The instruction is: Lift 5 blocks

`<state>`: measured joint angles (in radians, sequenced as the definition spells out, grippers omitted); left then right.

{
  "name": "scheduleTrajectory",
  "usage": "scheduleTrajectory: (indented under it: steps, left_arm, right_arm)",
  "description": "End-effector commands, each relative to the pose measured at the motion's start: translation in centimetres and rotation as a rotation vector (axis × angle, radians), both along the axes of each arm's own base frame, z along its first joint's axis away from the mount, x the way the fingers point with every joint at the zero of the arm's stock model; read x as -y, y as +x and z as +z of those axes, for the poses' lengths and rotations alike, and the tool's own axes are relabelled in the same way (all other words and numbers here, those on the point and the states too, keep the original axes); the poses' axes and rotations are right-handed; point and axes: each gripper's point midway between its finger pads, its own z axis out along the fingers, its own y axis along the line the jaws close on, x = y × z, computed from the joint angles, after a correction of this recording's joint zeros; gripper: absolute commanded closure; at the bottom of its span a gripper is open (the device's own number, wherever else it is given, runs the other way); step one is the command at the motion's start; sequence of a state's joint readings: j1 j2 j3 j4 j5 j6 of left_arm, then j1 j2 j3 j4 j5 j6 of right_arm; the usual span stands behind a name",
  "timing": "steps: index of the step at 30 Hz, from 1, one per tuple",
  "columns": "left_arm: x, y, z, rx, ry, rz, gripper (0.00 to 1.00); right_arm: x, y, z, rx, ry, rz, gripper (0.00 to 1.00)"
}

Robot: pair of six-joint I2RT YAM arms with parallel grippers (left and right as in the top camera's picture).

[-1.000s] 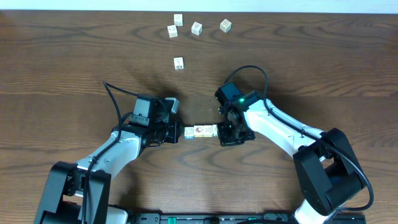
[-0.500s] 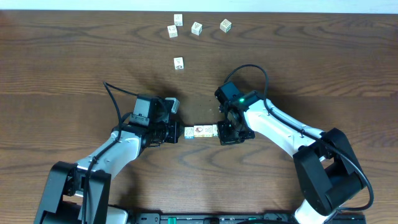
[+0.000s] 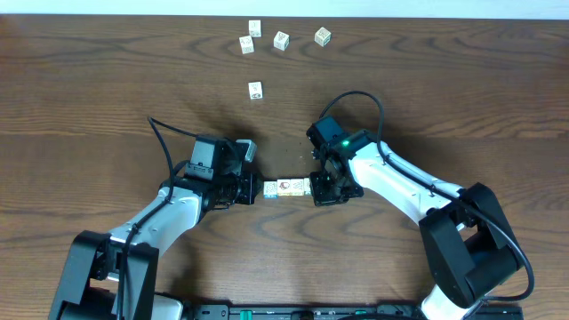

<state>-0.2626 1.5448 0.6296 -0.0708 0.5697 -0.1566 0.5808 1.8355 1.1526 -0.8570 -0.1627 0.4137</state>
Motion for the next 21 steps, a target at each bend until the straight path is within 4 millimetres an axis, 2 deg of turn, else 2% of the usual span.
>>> scheduleTrajectory:
  steps: [1, 21]
  left_arm:
    - [-0.24, -0.18, -0.23, -0.005, 0.007, 0.004, 0.93]
    - [-0.24, -0.18, -0.23, -0.005, 0.007, 0.004, 0.93]
  right_arm:
    - [-0.32, 0.39, 0.28, 0.017, 0.001, -0.006, 0.99]
    - [-0.23, 0.92, 0.24, 0.043, -0.008, -0.007, 0.99]
